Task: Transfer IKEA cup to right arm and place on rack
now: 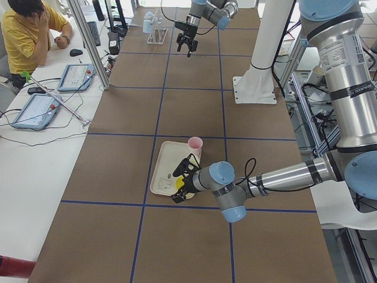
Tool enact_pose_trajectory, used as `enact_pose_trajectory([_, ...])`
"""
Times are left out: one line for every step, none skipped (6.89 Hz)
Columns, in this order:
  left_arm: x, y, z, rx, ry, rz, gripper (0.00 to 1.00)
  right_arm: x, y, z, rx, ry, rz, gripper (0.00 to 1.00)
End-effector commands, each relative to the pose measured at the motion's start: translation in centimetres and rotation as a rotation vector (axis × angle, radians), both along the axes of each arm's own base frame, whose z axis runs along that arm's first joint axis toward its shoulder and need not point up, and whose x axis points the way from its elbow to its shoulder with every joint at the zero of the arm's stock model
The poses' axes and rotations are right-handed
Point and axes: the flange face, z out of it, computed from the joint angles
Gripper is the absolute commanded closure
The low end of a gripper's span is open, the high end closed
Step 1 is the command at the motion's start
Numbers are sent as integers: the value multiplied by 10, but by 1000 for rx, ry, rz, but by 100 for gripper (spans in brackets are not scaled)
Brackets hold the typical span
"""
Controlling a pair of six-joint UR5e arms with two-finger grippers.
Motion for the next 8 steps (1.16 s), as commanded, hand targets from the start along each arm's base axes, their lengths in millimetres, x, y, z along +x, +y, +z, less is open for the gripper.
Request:
enact_pose_trajectory([2, 1, 8, -25, 17, -3, 20, 0, -1, 2, 2, 4, 5, 0])
enact_pose_trajectory([2, 1, 7, -25, 18, -2, 39, 0, -1, 2, 3, 3, 5, 0])
enact_pose_trajectory([4, -1, 7, -24, 19, 0, 41, -1, -1, 3, 2, 5, 6, 0])
enact_pose_trajectory([5, -1, 6, -23, 22, 3, 41, -1, -1, 5, 3, 8, 5, 0])
enact_pose_trajectory([7, -2, 5, -25, 27, 14, 43, 0, -2, 4, 7, 6, 8, 0])
enact_pose_trajectory([8, -1, 4, -27, 35, 31, 44, 0, -2, 7, 5, 11, 9, 0])
enact_pose_trajectory([11, -4, 2, -23, 39, 34, 47, 0, -2, 7, 6, 9, 9, 0])
enact_pose_trajectory([13, -6, 1, -22, 42, 42, 50, 1, -3, 8, 6, 11, 10, 0])
